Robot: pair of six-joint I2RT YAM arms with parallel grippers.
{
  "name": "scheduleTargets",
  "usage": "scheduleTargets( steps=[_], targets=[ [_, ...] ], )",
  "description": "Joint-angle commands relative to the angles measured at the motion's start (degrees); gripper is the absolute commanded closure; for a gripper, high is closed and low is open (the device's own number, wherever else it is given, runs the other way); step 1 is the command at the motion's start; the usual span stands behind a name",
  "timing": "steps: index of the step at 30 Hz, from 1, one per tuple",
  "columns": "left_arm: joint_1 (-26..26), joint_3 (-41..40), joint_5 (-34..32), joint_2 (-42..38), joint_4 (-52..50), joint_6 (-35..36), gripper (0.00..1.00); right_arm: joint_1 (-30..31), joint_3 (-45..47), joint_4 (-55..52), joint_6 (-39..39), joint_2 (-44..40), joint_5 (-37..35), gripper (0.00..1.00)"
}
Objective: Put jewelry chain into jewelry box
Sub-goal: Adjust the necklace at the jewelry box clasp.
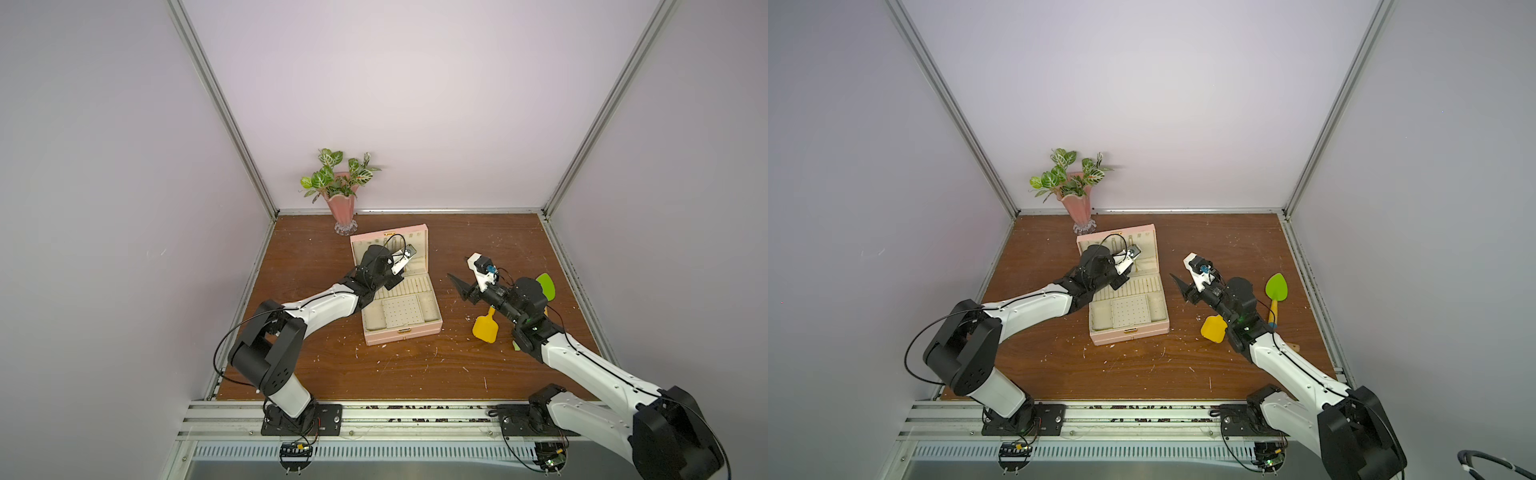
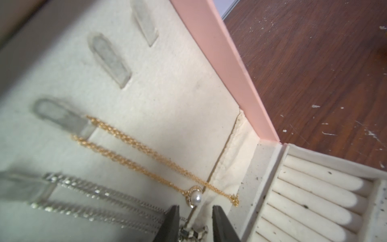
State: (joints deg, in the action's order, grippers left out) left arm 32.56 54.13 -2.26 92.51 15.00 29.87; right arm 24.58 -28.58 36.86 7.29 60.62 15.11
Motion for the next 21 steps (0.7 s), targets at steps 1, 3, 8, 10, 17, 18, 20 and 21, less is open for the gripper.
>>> scheduleTargets(
  steps=[1, 3, 8, 10, 17, 18, 20, 21],
  targets=[
    [0.28, 0.96, -2.09, 0.53, -0.95, 0.99, 0.69, -0.48, 0.27, 3.25, -1.64, -0.79, 1.55, 0.32],
    [0.23, 1.40, -2.39, 1.24, -1.45, 1.27, 0.69, -0.63, 0.36, 3.29, -1.69, -0.77, 1.53, 0.32],
    [0.24, 2.48, -3.69, 2.63, -2.51, 2.08, 0.70, -0.93, 0.66, 3.62, -2.00, -0.93, 1.68, 0.32],
    [0.25, 3.04, -3.90, 2.93, -3.45, 2.04, 0.71, -1.01, 0.72, 3.71, -2.08, -0.84, 1.68, 0.31],
    [0.26, 3.36, -7.65, 3.47, -3.90, 2.70, 0.77, -1.28, 1.05, 4.13, -2.62, -1.01, 2.16, 0.31],
    [0.31, 3.33, -8.08, 3.48, -3.96, 2.80, 0.78, -1.35, 1.07, 4.17, -2.62, -0.95, 2.20, 0.31],
    [0.24, 3.24, -8.65, 3.39, -4.28, 3.01, 0.80, -1.40, 1.06, 4.17, -2.63, -0.94, 2.20, 0.31],
    [0.26, 3.24, -8.97, 3.42, -4.42, 3.07, 0.81, -1.45, 1.07, 4.18, -2.63, -0.95, 2.19, 0.31]
  ],
)
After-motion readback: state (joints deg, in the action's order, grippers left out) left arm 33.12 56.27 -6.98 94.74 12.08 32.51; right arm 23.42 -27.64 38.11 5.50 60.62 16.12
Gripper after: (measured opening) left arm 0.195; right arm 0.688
